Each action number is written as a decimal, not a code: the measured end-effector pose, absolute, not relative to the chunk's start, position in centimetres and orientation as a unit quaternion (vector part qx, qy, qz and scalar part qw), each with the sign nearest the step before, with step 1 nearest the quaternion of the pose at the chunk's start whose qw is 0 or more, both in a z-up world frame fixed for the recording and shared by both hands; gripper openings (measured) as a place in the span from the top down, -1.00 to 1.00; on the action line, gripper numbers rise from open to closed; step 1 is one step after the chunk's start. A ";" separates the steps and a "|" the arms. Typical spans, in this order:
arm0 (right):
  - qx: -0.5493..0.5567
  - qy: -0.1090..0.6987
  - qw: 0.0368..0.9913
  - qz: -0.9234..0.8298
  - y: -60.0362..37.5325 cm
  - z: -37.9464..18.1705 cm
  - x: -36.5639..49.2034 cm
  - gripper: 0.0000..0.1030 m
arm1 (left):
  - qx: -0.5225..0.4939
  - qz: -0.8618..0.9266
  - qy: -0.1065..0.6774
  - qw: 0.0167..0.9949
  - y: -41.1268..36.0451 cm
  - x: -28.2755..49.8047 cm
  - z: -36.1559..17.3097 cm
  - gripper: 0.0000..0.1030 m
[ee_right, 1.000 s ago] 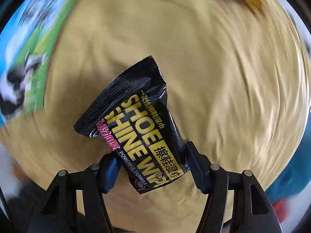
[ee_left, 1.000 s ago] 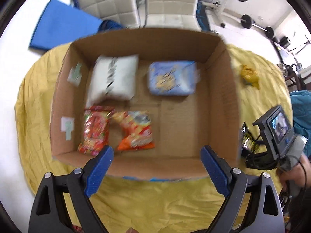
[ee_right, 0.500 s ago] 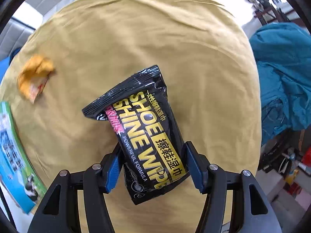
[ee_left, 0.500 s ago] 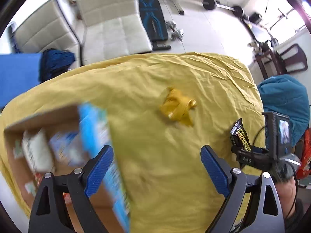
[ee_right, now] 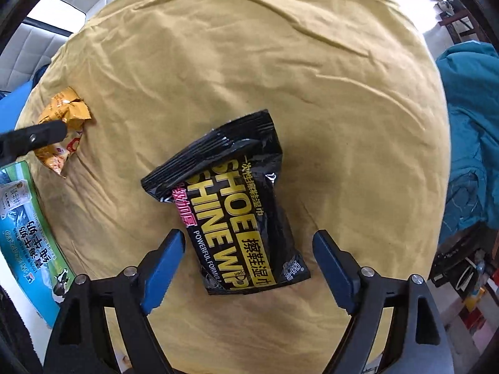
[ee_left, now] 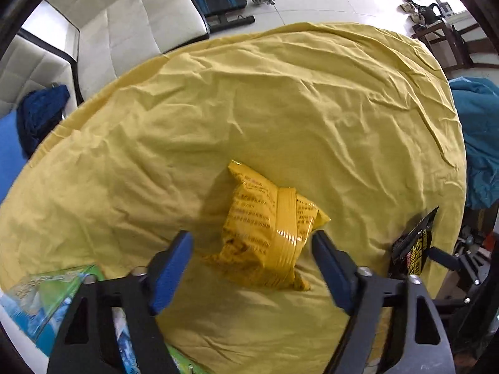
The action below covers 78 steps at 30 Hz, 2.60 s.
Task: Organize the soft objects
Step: 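Grasp the yellow snack bag with the left gripper while the right grasps the black wipes packet, then lower the yellow bag with the left gripper while the right lowers the wipes packet into the box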
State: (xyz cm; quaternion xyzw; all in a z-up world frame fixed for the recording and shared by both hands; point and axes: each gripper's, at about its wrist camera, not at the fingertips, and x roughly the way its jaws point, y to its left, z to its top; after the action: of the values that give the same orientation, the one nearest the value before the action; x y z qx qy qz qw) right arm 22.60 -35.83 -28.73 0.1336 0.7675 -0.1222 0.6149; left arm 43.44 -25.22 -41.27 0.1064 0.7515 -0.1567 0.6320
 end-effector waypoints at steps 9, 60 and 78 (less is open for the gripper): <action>0.153 0.756 0.622 -0.133 -36.9 -29.6 20.9 -0.14 | 0.075 -0.149 0.750 0.640 -24.5 41.0 -42.3 -0.03; 0.137 0.730 0.654 -0.144 -27.2 -26.9 14.3 -0.03 | 0.035 -0.124 0.717 0.685 -22.5 26.2 -39.8 0.30; 0.177 0.678 0.713 0.010 -10.1 -15.7 13.9 -0.03 | -0.050 -0.131 0.664 0.735 -8.2 23.7 -25.6 0.30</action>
State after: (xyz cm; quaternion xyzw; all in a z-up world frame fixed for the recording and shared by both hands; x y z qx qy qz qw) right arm 13.95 -10.07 -15.72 0.1767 0.6782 0.0098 0.7132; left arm 23.71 -8.23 -25.61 -0.0496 0.6636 -0.1313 0.7348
